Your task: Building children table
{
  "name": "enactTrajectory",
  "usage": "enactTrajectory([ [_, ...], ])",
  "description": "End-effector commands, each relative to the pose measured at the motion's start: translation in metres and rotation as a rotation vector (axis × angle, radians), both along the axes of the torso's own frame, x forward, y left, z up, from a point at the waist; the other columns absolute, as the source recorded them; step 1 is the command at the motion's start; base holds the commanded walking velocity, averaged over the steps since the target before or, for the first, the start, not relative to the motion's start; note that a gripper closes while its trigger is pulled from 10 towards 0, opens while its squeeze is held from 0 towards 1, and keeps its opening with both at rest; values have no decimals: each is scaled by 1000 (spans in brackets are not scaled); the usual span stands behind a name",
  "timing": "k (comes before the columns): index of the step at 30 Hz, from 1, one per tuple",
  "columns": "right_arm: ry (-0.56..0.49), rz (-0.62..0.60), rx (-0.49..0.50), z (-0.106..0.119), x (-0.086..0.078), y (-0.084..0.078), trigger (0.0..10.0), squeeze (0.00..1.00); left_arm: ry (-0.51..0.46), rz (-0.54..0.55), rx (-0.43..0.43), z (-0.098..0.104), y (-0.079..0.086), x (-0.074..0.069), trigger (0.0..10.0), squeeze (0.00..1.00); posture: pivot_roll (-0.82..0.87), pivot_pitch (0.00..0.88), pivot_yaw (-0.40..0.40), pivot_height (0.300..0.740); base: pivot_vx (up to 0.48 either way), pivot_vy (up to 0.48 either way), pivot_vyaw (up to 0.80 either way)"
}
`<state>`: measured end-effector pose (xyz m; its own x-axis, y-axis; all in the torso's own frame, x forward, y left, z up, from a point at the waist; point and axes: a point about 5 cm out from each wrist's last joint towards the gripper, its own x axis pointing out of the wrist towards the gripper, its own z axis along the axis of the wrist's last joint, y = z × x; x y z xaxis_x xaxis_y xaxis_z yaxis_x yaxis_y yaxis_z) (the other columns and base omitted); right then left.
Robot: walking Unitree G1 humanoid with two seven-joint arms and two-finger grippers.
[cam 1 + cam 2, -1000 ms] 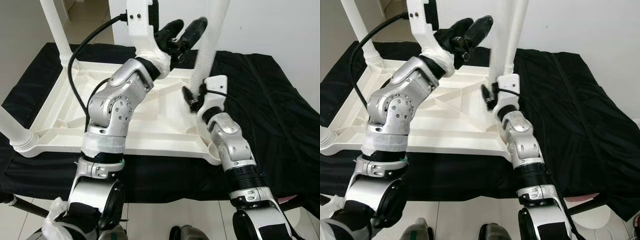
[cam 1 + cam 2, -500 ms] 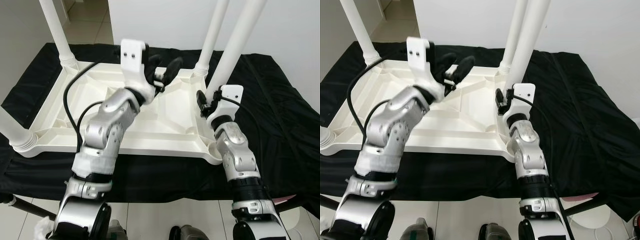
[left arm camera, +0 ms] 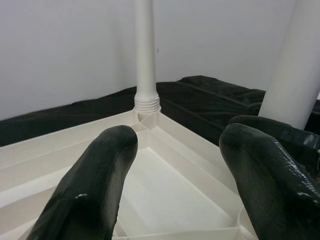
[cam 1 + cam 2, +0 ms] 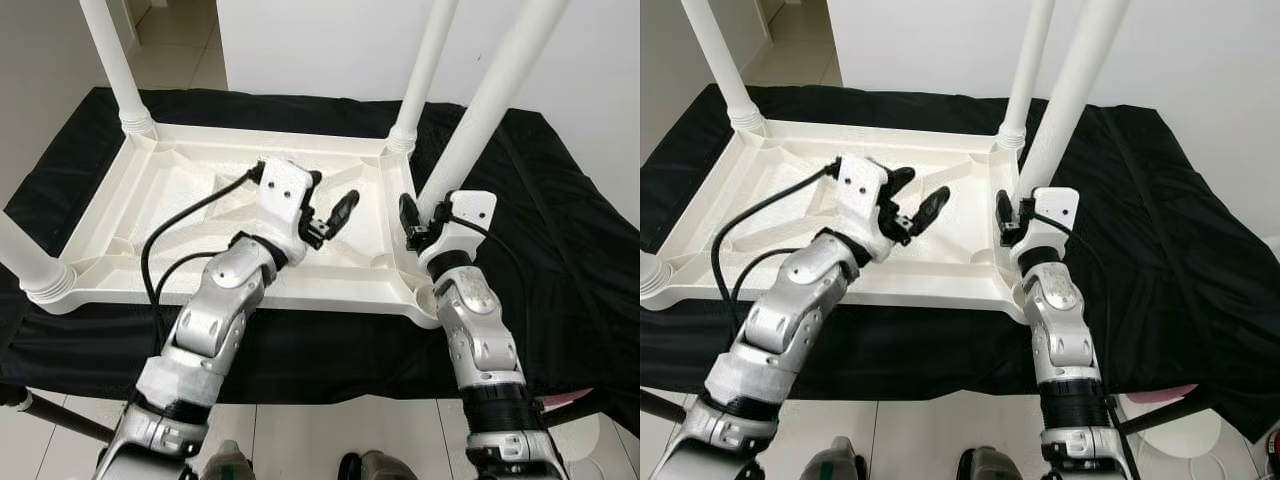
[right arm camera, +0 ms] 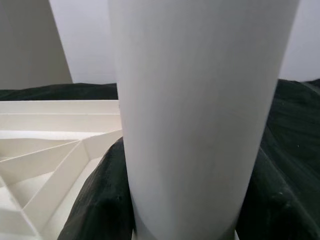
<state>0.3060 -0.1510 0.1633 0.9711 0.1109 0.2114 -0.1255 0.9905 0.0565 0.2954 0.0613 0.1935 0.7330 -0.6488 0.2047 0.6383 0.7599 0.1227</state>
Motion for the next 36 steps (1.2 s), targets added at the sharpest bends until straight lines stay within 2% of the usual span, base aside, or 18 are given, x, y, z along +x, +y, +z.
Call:
enactTrajectory([
  [1,-35,8,3,5,-2,0,10000,0,-39,-63,34,1,-5,-5,10000,0,85,0,-38,740,0,0,0],
  [6,-35,8,1,3,-6,-2,10000,0,-62,-75,59,-3,-4,-9,10000,0,84,0,-38,740,0,0,0],
  [9,-12,7,-15,-4,-11,-3,10000,0,-101,-222,143,-16,-6,-24,10000,0,85,1,-44,740,0,0,0],
  [11,-10,8,-21,-5,-11,-3,10000,0,-111,-255,164,-18,-7,-26,10000,0,85,1,-44,740,0,0,0],
  [12,-12,9,-25,-4,-11,-3,10000,0,-120,-278,210,-22,-8,-27,10000,0,85,4,-45,740,0,0,0],
  [13,-15,11,-29,-3,-11,-4,10000,0,-131,-300,298,-30,-9,-26,10000,0,83,6,-44,740,0,0,0],
  [22,-14,27,-43,-7,-19,-6,10000,0,-88,-311,337,-42,-9,-27,10000,0,71,18,-37,740,0,0,0],
  [24,2,54,-51,-13,-29,-7,10000,0,-65,-319,336,-47,-10,-31,10000,0,68,28,-37,740,0,0,0],
  [26,2,54,-51,-13,-29,-7,10000,0,-65,-319,336,-47,-10,-31,10000,0,68,28,-37,740,0,0,0],
  [28,28,90,-76,-21,-39,-8,10000,0,-50,-330,335,-50,-10,-34,10000,0,67,41,-37,740,0,0,0],
  [29,28,90,-76,-21,-39,-8,10000,0,-50,-330,335,-50,-10,-34,10000,0,67,41,-37,740,0,0,0],
  [30,58,103,-97,-31,-47,-11,10000,0,-43,-331,337,-51,-9,-35,10000,0,69,45,-37,740,0,0,0],
  [36,88,104,-119,-40,-50,-15,10000,0,-41,-330,331,-50,-8,-34,10000,0,68,52,-38,740,0,0,0],
])
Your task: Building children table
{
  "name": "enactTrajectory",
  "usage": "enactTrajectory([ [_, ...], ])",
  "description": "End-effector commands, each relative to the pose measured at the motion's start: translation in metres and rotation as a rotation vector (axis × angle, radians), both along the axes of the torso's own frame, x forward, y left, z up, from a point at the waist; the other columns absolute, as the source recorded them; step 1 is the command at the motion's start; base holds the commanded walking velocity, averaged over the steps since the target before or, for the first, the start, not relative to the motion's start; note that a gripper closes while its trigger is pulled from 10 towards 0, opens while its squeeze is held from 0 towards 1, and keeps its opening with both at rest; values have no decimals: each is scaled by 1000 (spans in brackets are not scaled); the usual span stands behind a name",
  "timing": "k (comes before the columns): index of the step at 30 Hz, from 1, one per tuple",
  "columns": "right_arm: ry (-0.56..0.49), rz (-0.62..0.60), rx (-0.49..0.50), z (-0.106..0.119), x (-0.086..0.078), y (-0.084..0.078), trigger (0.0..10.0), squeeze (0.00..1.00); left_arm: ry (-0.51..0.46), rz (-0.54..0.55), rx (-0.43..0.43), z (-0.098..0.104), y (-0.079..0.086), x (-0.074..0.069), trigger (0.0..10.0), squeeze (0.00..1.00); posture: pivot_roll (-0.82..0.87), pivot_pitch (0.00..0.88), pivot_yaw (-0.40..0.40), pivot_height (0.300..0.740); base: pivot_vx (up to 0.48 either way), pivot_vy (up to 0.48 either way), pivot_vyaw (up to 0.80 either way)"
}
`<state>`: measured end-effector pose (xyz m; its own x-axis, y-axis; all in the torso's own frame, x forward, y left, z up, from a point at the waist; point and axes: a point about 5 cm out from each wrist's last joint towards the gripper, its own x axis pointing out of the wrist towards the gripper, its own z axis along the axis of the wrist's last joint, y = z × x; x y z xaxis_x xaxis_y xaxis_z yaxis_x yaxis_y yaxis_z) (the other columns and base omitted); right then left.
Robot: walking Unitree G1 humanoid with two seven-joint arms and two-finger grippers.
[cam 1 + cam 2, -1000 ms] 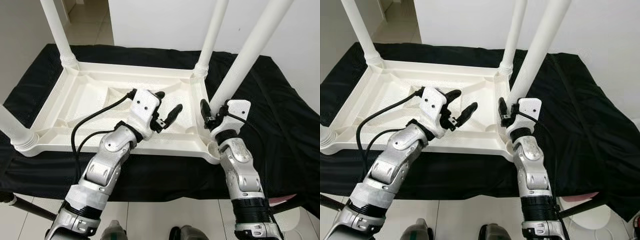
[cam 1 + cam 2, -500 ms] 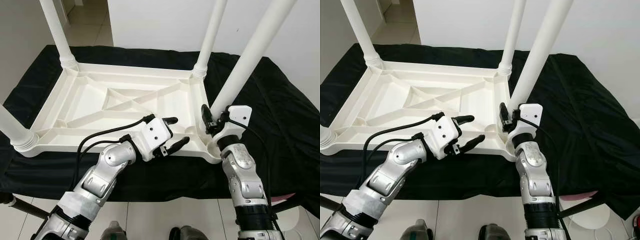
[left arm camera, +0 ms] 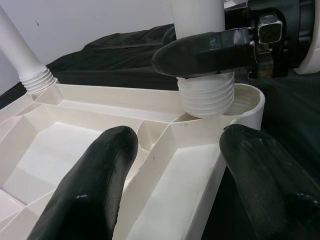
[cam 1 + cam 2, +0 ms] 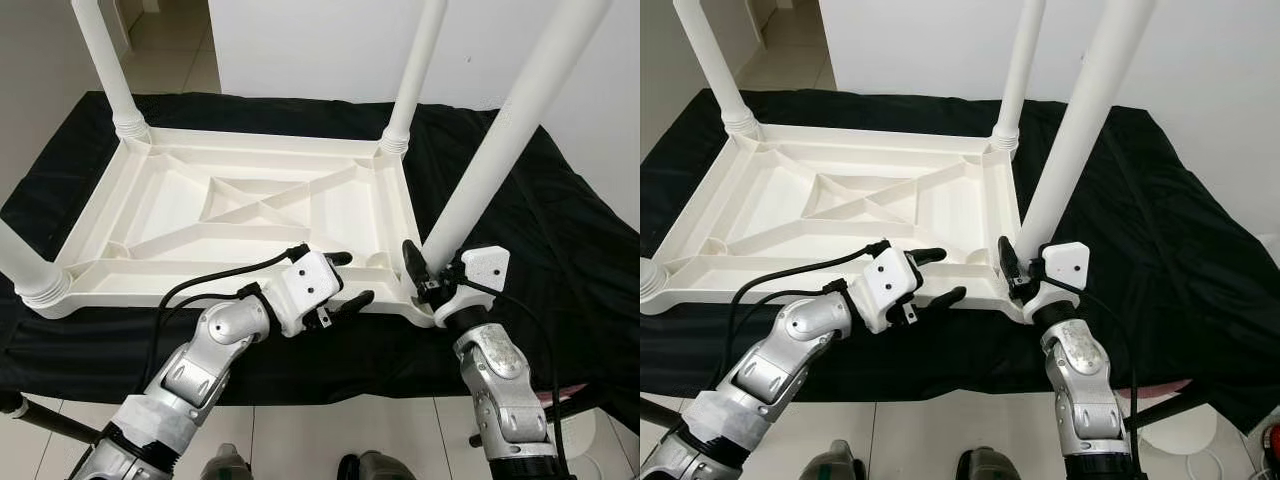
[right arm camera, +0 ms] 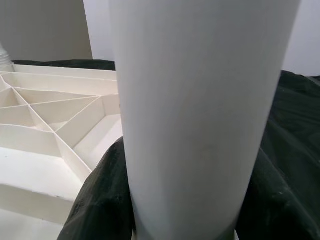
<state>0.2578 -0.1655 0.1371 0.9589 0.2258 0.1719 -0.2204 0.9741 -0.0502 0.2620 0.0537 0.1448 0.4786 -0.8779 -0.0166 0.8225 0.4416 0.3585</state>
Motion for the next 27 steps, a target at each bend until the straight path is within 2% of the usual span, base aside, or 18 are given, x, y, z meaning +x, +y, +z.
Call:
enactTrajectory([
  [1,81,6,-25,-18,-4,-3,10000,0,11,-4,-2,1,0,0,10000,0,69,54,-39,740,0,0,0],
  [13,105,74,-115,-25,-12,-14,10000,0,7,3,-8,4,2,-1,10000,0,73,64,-39,740,0,0,0],
  [18,118,139,-171,-32,-22,-15,10000,0,1,11,-5,5,4,0,10000,0,75,63,-39,740,0,0,0],
  [27,127,194,-193,-35,-26,-11,10000,0,-2,12,-8,7,4,2,10000,0,71,60,-38,740,0,0,0],
])
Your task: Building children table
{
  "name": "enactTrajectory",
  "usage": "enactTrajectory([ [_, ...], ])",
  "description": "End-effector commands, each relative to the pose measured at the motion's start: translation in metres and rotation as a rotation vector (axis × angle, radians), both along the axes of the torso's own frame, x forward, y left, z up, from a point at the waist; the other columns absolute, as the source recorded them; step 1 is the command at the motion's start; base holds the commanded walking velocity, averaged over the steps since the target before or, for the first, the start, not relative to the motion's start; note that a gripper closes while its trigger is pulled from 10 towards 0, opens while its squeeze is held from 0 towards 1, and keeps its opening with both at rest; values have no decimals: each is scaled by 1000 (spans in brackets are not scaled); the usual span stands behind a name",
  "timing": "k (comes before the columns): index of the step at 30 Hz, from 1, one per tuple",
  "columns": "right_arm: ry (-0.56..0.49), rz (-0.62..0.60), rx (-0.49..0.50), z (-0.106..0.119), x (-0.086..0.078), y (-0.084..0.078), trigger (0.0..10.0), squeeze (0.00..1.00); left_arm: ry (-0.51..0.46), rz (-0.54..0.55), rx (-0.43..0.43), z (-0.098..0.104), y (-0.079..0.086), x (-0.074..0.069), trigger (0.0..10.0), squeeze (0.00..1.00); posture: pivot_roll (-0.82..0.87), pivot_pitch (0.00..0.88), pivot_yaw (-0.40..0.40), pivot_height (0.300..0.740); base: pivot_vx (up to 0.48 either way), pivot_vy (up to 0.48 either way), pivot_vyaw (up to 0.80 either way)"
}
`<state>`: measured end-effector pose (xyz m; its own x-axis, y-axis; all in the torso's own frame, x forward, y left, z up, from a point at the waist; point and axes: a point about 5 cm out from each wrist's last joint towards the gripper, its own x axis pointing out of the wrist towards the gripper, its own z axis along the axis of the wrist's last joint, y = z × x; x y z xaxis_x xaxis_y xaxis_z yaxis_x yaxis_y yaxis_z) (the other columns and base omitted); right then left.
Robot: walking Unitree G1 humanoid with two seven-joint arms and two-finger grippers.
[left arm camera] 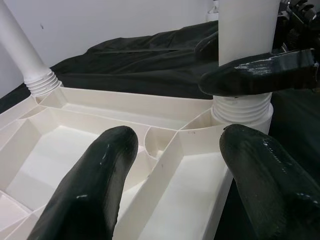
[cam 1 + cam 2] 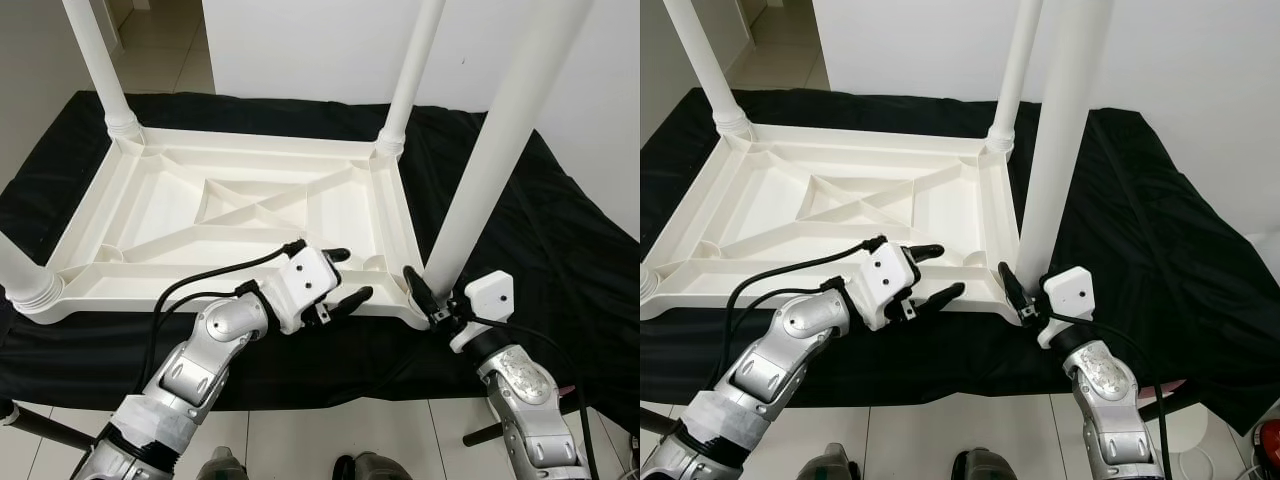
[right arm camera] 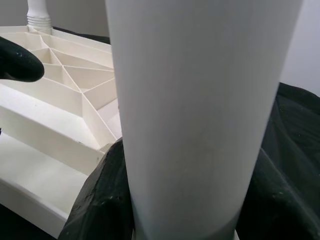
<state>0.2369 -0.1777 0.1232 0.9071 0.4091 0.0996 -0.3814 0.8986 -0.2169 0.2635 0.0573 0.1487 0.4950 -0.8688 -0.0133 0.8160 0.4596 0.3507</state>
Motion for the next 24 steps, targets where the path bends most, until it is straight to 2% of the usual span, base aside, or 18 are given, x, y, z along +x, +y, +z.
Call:
enactTrajectory([
  [1,111,31,-30,-22,-7,2,10000,0,-9,-8,-1,4,0,0,10000,0,70,60,-35,740,0,0,0],
  [15,127,103,-67,-25,-4,1,10000,0,-18,-12,3,6,-1,1,10000,0,71,58,-35,740,0,0,0],
  [24,190,49,70,-27,6,-3,10000,0,-31,-13,10,7,-2,0,10000,0,83,49,-38,740,0,0,0],
])
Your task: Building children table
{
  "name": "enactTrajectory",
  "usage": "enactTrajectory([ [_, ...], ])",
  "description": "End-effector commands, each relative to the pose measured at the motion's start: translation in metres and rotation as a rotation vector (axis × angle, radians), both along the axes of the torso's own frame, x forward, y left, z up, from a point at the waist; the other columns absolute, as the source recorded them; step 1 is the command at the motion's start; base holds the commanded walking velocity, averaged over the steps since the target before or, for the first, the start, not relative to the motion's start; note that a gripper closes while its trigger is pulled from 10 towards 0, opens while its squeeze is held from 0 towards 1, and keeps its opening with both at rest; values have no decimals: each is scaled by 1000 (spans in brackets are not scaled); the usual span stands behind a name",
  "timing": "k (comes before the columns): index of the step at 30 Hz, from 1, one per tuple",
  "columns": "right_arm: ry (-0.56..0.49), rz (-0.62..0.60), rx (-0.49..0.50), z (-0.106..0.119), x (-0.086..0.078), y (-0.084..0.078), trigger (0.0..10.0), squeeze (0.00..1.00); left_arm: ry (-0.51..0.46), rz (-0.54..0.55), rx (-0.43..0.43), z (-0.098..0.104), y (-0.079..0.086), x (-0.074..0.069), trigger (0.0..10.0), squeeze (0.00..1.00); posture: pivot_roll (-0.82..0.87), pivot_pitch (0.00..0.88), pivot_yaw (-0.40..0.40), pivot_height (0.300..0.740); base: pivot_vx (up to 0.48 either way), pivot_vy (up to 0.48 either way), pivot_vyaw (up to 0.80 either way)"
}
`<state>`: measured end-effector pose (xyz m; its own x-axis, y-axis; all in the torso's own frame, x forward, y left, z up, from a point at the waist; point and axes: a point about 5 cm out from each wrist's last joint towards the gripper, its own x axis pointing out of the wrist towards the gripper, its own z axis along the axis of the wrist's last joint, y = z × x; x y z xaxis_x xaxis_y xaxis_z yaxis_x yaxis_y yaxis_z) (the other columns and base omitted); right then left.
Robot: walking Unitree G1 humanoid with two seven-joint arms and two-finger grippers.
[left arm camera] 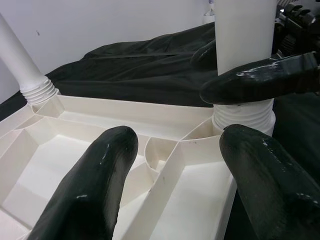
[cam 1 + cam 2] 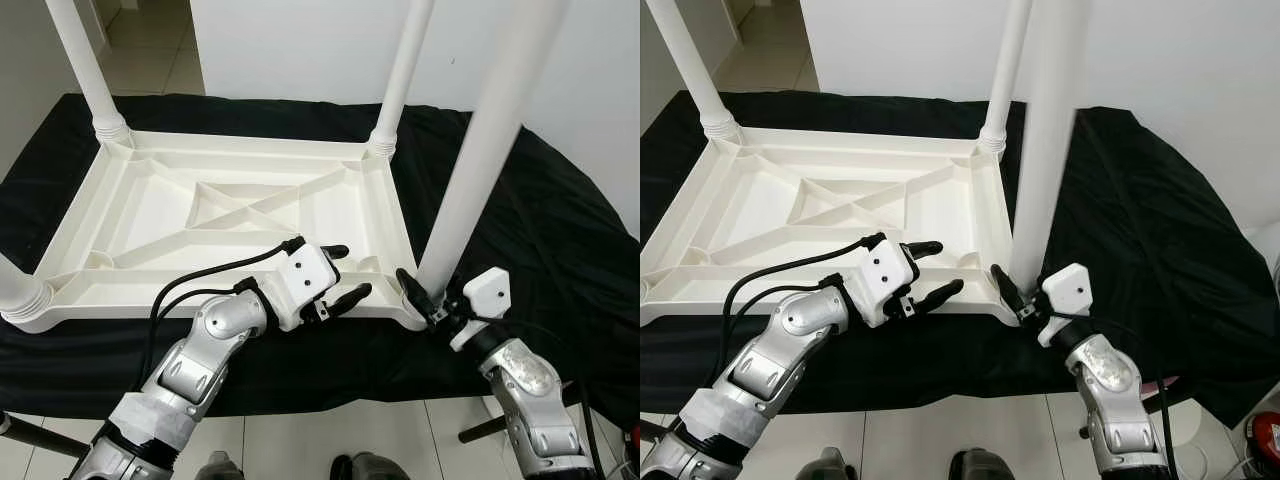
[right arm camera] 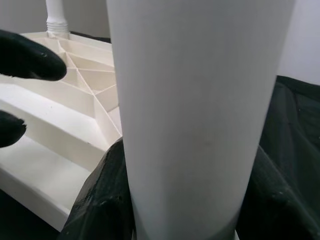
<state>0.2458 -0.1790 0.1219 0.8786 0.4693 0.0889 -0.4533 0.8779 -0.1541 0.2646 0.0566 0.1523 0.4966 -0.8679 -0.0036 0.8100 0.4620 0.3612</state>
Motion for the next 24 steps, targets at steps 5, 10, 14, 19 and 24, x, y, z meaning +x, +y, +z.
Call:
enactTrajectory([
  [5,179,-36,47,-28,-1,-3,10000,0,-21,-17,19,3,0,-1,10000,0,85,44,-38,740,0,0,0],
  [10,195,-57,91,-29,1,-3,10000,0,-26,-19,25,4,0,-1,10000,0,86,39,-36,740,0,0,0],
  [14,209,-73,120,-31,1,-4,10000,0,-30,-21,30,4,0,-1,10000,0,86,38,-35,740,0,0,0],
  [19,234,-118,164,-36,-2,-7,10000,0,-37,-26,37,4,0,-2,10000,0,84,35,-30,740,0,0,0],
  [24,231,-150,212,-38,-5,-9,10000,0,-39,-29,42,4,1,-2,10000,0,83,35,-27,740,0,0,0],
])
